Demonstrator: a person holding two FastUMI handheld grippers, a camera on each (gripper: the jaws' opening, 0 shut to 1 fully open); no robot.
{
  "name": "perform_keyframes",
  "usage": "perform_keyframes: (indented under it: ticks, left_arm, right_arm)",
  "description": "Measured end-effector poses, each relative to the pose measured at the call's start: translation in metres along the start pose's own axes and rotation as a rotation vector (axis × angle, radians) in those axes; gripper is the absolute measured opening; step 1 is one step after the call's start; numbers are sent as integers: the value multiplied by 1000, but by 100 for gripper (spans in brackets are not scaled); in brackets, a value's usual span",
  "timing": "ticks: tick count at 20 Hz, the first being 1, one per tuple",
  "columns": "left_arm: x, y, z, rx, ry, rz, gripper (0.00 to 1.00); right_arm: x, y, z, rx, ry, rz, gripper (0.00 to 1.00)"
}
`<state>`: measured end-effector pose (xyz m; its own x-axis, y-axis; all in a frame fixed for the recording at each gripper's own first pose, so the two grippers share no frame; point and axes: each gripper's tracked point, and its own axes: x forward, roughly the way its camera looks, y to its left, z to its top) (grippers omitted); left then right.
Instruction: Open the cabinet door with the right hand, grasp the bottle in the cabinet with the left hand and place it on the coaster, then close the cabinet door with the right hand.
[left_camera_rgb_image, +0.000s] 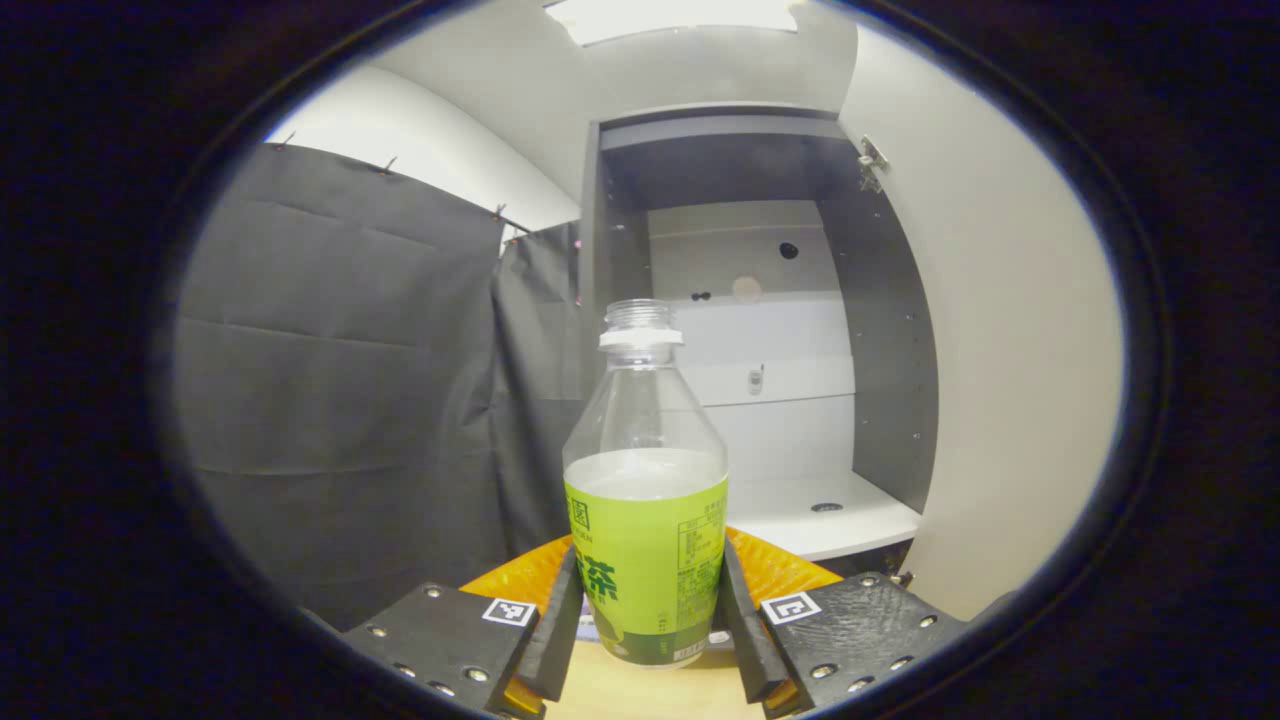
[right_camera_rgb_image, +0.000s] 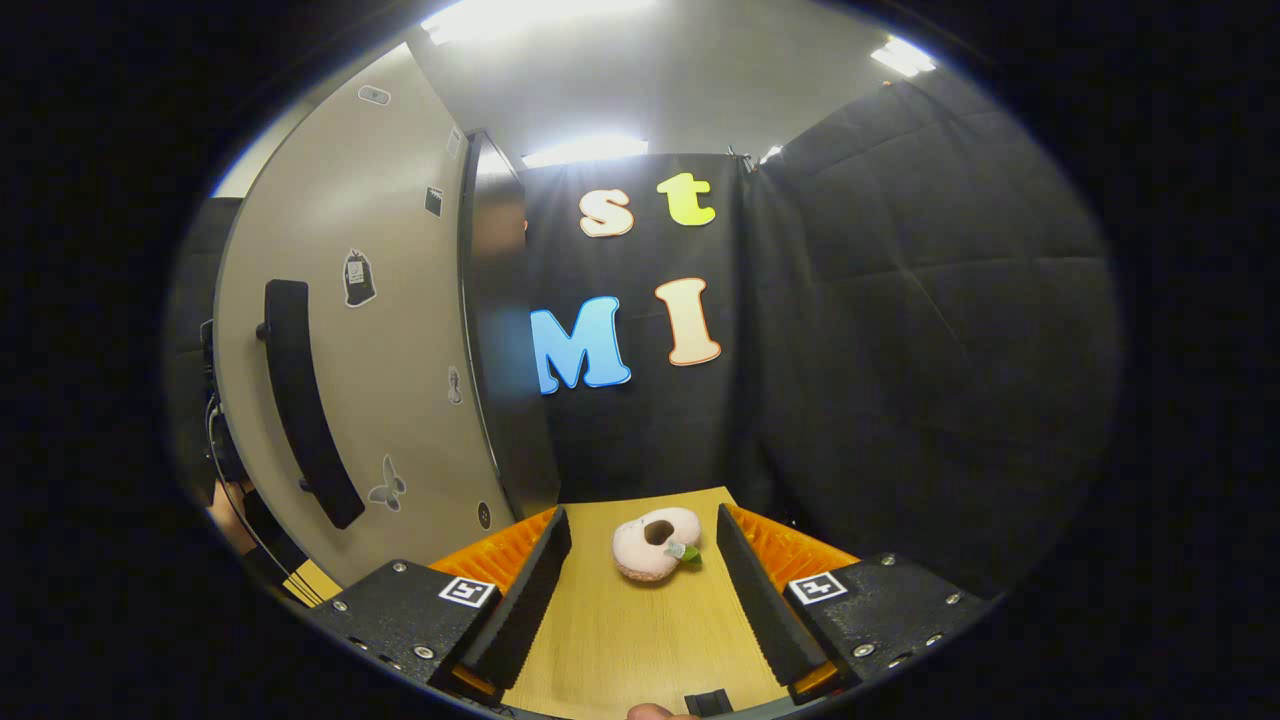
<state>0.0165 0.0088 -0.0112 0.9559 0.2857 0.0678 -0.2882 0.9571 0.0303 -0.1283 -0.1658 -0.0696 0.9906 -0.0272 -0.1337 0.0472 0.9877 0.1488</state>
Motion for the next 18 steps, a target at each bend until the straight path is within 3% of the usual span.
perform_keyframes:
  ticks: [4,10,11,12,13,17,18]
  left_arm:
    - [-53,21,-26,34,7,67,72]
    - [-122,39,-76,161,-55,109,72]
    - [-132,38,-87,197,-77,106,66]
    - [-141,33,-103,220,-93,96,70]
    - [-148,27,-123,229,-94,84,66]
    - [-166,19,-208,158,-31,71,66]
    - [-169,21,-222,137,-30,80,71]
  right_arm:
    - [15,-3,-26,24,46,22,91]
    - [34,3,-87,-49,94,-27,91]
    - [37,4,-98,-59,87,-36,91]
    - [40,6,-110,-68,85,-40,91]
    - [45,9,-124,-83,97,-45,91]
    - [53,28,-174,-177,164,-3,92]
    - [54,31,-182,-200,168,10,92]
